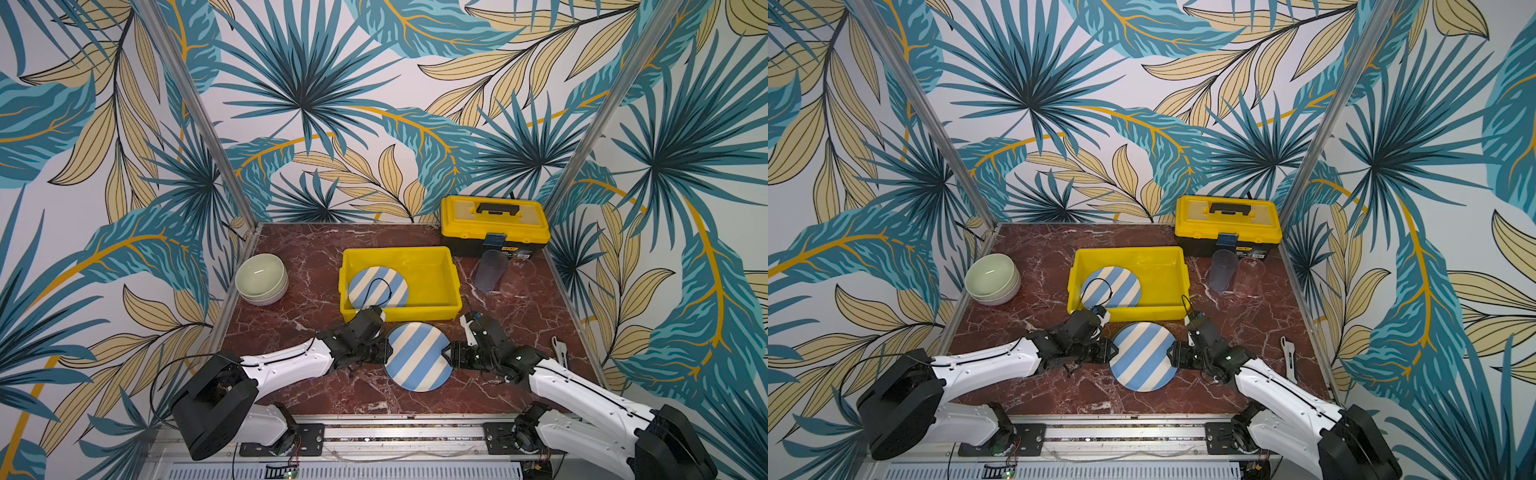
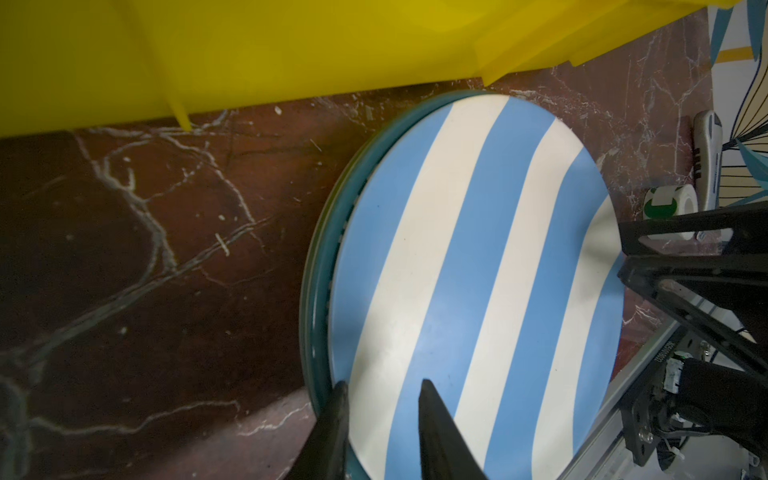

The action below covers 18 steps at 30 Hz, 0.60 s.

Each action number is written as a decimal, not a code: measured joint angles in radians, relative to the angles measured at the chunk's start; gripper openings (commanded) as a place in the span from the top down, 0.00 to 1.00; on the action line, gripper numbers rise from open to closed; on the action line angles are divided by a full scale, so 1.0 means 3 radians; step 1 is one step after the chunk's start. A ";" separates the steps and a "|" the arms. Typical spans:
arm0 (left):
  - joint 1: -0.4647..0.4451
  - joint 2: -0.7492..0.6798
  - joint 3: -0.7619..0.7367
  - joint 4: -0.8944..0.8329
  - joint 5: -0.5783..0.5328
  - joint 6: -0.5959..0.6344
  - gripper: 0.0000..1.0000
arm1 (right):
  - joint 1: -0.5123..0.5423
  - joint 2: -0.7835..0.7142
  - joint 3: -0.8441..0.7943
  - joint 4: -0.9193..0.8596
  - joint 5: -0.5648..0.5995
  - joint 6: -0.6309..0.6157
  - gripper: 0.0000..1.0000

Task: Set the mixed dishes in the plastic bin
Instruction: 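Pinch the top striped plate rim with right gripper while left gripper steadies stack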

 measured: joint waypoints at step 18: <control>-0.0061 0.0224 0.0071 0.0065 -0.0074 0.0034 0.73 | 0.0000 0.0100 0.0029 0.0014 0.0000 -0.0003 0.39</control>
